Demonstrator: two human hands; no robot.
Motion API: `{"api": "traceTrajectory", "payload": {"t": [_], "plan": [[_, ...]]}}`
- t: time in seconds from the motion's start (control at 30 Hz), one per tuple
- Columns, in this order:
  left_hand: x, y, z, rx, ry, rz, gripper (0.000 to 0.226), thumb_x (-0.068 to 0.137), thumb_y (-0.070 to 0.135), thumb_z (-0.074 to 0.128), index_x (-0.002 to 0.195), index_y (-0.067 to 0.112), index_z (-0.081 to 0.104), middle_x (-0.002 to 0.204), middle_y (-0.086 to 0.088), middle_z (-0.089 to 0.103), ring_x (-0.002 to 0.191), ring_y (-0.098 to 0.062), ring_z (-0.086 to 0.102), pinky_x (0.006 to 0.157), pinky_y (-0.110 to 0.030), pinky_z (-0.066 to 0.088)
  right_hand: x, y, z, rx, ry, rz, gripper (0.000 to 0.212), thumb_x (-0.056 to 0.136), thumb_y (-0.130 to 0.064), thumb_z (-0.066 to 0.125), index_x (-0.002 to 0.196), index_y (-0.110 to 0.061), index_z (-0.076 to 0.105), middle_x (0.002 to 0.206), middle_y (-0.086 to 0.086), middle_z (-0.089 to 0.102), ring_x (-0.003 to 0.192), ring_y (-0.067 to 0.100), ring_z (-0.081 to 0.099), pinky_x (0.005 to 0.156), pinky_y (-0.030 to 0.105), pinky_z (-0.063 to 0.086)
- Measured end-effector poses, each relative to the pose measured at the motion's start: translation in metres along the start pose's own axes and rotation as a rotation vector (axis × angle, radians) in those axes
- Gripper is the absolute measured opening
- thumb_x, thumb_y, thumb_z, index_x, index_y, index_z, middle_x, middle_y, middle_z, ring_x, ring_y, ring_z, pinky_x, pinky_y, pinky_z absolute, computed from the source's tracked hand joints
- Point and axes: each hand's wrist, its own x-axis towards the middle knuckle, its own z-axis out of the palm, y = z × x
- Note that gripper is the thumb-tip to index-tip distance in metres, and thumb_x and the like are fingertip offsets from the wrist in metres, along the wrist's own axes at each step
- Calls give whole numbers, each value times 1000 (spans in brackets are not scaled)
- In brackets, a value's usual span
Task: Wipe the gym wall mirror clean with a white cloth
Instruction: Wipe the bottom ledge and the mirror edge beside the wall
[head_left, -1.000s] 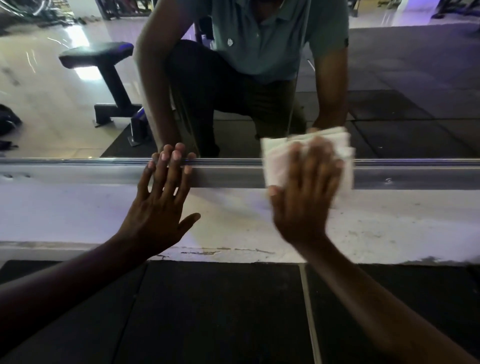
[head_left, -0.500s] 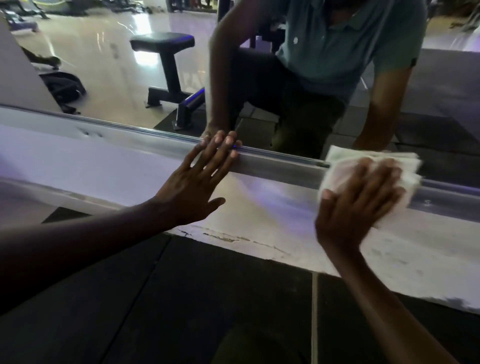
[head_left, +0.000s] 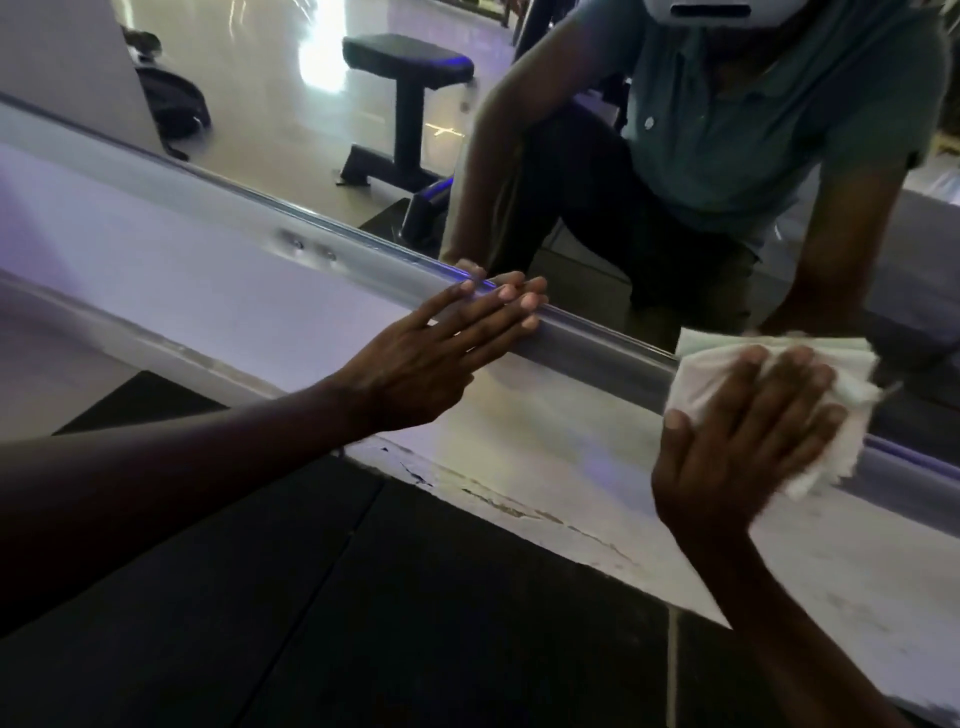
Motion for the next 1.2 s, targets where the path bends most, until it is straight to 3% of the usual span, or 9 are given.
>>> {"api": "traceTrajectory", "payload": {"t": [0.1, 0.3, 0.43, 0.53, 0.7, 0.83, 1.0, 1.13, 1.2], "plan": [[-23, -27, 6, -10, 28, -34, 87, 100, 21, 53, 168, 8, 0, 176, -15, -6, 163, -33, -3, 131, -50, -3, 12, -60, 8, 21, -15, 155, 90, 105, -56, 42, 167, -13, -6, 169, 31, 18, 156, 51, 15, 124, 70, 15], [-82, -79, 26, 76, 20, -155, 81, 101, 22, 46, 167, 5, 3, 175, -15, -11, 162, -35, -3, 131, -53, 0, 17, -131, 16, 87, -88, -272, 79, 109, -49, 41, 169, -9, 7, 173, 19, 2, 162, 39, 1, 130, 58, -2], [-91, -83, 36, 31, 66, -167, 80, 100, 24, 46, 168, 6, 7, 174, -15, -7, 162, -34, -4, 131, -54, 0, 4, -93, 12, 34, -74, 35, 85, 108, -48, 40, 167, -11, -8, 172, 28, 12, 159, 44, 4, 127, 65, 10], [-92, -89, 45, -1, 89, -149, 84, 101, 21, 54, 168, 8, 5, 174, -16, -6, 162, -33, -9, 130, -53, -2, 14, -129, 20, 3, -45, 224, 97, 103, -53, 47, 165, -15, -17, 168, 31, 18, 154, 52, 14, 123, 68, 11], [-90, -90, 63, -90, 173, -144, 77, 106, 26, 44, 169, 16, 1, 175, -10, -11, 163, -26, -8, 131, -48, -7, 22, -221, 35, 59, -106, -100, 93, 105, -59, 37, 166, -7, -10, 169, 25, 5, 156, 47, 7, 128, 57, -8], [-97, -88, 67, -314, 280, -264, 77, 100, 15, 55, 166, 21, 15, 173, -1, 7, 162, -21, 6, 132, -44, -2, 21, -190, 25, 33, -118, -176, 85, 108, -55, 32, 167, -13, -12, 174, 11, -19, 161, 33, -16, 129, 52, -11], [-100, -72, 69, -459, 265, -402, 74, 103, 26, 59, 166, 22, 21, 173, -2, 15, 163, -20, 6, 132, -48, 3, 23, -194, 25, -38, -130, 112, 97, 102, -68, 32, 163, -13, -21, 162, 47, 11, 151, 62, 9, 122, 74, 9], [-99, -74, 79, -423, 247, -383, 74, 108, 40, 47, 168, 23, 8, 174, 2, 9, 163, -19, -2, 131, -46, -2, 21, -188, 28, -20, -68, -105, 93, 104, -66, 24, 165, -8, -15, 172, 15, -25, 160, 38, -17, 128, 61, -6], [-100, -76, 86, -368, 248, -371, 74, 108, 45, 42, 169, 22, 6, 173, -1, 15, 163, -20, -3, 131, -46, -3, 19, -179, 36, 11, -7, -140, 90, 104, -62, 24, 166, -7, -10, 173, 9, -25, 160, 36, -15, 127, 62, -4]]}}
